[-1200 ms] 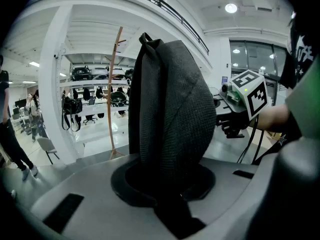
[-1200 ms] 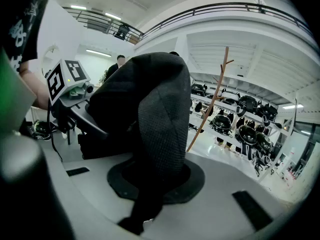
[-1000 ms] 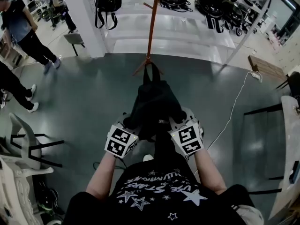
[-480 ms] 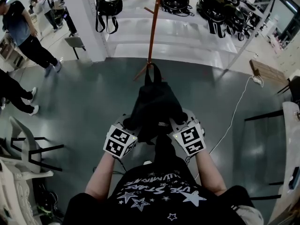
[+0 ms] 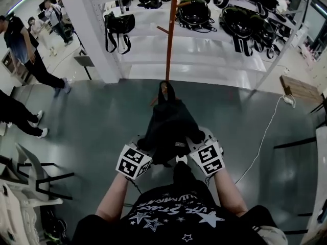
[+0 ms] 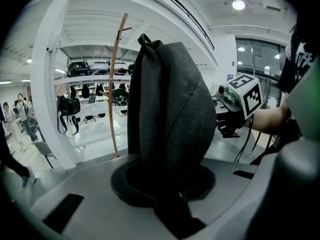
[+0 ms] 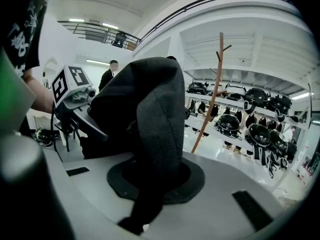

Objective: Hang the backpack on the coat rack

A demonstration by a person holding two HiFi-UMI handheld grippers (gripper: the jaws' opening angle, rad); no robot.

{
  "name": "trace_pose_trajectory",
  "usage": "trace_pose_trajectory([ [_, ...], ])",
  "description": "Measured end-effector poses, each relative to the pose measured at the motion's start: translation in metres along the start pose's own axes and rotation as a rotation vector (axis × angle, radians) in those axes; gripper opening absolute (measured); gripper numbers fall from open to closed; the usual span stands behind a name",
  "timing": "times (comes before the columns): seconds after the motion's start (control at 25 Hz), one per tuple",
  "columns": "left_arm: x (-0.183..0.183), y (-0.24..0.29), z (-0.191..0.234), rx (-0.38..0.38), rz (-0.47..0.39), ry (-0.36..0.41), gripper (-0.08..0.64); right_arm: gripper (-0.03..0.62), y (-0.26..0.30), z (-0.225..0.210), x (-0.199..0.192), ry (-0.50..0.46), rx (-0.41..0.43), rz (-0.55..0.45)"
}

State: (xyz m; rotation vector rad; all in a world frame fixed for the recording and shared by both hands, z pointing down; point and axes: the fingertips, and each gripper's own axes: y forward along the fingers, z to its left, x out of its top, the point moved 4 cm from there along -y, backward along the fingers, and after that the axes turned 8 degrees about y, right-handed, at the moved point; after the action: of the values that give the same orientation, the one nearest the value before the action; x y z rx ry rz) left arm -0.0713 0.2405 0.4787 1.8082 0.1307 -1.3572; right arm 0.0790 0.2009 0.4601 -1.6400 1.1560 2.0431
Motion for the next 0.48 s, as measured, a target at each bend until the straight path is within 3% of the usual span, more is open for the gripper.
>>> trace_pose_trajectory([
  [0.48, 0.087, 0.113, 0.086, 0.050, 0.022, 0.015, 0.097, 0.052, 0.084, -0.143, 0.045, -0.006, 0.044, -0.047],
])
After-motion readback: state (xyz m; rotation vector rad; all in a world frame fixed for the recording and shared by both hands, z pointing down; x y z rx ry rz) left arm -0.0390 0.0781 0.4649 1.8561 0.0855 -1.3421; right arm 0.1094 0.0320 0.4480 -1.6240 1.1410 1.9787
